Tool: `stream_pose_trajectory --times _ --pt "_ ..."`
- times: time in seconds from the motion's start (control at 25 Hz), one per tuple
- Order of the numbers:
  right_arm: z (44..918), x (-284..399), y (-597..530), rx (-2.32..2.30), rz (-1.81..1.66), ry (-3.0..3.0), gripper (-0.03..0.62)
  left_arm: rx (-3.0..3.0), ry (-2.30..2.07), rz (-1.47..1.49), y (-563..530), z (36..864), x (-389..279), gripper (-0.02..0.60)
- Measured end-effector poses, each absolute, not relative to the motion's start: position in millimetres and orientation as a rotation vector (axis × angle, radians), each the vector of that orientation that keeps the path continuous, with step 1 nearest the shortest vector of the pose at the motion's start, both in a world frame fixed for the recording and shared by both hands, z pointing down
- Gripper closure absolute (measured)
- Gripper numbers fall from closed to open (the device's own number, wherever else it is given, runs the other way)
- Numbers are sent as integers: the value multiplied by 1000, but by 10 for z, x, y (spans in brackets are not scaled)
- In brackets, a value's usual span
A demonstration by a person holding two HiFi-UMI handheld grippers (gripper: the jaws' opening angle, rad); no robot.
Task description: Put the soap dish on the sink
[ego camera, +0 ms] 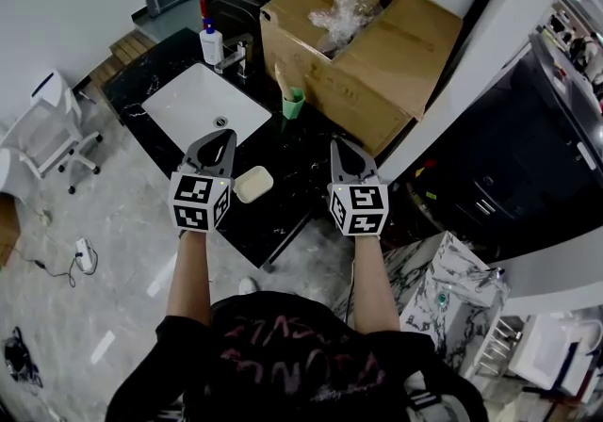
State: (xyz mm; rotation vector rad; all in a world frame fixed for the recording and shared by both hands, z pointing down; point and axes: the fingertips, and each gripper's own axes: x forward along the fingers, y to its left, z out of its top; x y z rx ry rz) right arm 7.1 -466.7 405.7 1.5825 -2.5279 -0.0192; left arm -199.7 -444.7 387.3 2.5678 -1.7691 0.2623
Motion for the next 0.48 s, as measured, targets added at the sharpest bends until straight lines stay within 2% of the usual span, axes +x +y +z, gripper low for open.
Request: stream_pose_trajectory --times 0.48 --pt "3983 43 -4767 1592 -45 -2516 582 2566 -1778 237 -4536 3829 -2092 566"
